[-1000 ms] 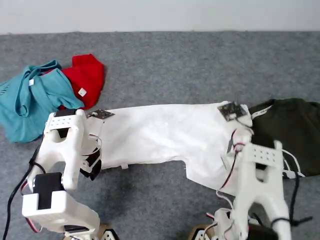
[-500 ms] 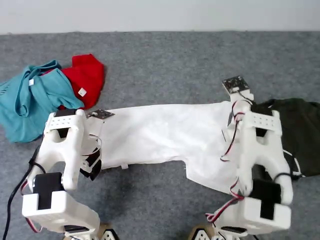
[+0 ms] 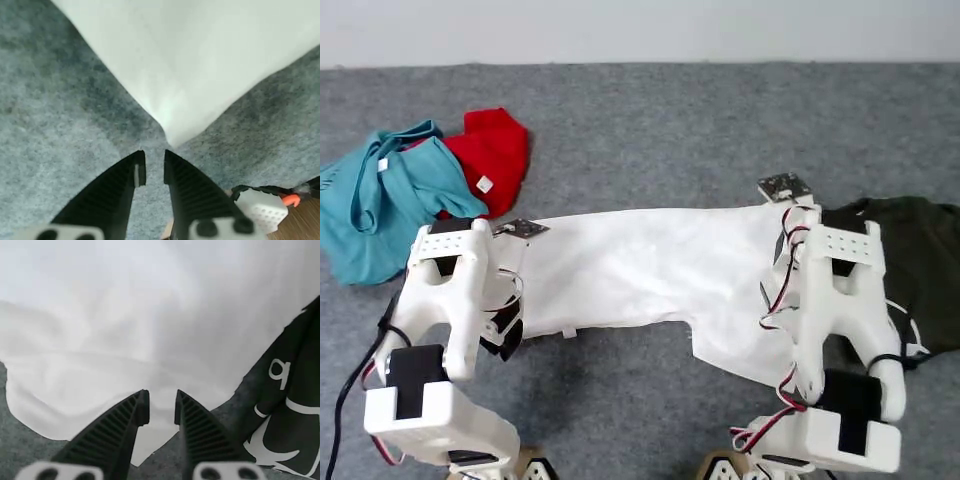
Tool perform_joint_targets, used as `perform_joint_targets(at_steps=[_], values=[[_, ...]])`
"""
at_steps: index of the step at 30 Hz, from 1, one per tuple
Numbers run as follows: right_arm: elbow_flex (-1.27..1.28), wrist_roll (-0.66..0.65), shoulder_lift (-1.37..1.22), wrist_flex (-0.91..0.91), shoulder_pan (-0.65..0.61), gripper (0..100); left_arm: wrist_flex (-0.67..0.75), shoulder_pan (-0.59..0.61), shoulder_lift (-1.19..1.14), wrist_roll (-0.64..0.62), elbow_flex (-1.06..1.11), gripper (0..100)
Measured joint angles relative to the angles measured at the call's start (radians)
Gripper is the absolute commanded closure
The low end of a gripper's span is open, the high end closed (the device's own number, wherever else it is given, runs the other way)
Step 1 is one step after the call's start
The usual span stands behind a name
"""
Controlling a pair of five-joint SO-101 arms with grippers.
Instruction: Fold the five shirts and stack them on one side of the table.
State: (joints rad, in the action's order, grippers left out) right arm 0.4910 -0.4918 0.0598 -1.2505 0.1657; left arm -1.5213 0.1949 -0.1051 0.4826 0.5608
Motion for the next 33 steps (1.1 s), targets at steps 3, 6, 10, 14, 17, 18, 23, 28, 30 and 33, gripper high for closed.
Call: perform_joint_targets(at_steps=[3,6,10,14,17,18,23,28,30,33], values=[[0.023,0.000,0.000,0.003,-0.035,89.8,0.000,0.000,0.000,0.000,0.000,92],[0.044,-0.002,0.000,0.008,-0.080,89.8,0.000,0.000,0.000,0.000,0.005,92],[0.064,0.012,0.000,0.032,-0.100,89.8,0.000,0.000,0.000,0.000,0.034,92],[0.066,0.020,0.008,0.028,-0.129,89.8,0.000,0.000,0.000,0.000,0.037,92],[0.066,0.020,0.008,0.017,-0.129,90.0,0.000,0.000,0.000,0.000,0.037,92],[0.066,0.020,0.008,0.014,-0.129,90.1,0.000,0.000,0.000,0.000,0.037,92],[0.083,0.018,0.008,0.000,-0.129,90.2,0.000,0.000,0.000,0.000,0.037,92],[0.112,0.018,0.008,-0.002,-0.129,90.3,0.000,0.000,0.000,0.000,0.037,92],[0.112,0.018,0.008,0.000,-0.129,92.4,0.000,0.000,0.000,0.000,0.037,92],[0.112,0.018,0.008,0.000,-0.129,98.0,0.000,0.000,0.000,0.000,0.037,92]])
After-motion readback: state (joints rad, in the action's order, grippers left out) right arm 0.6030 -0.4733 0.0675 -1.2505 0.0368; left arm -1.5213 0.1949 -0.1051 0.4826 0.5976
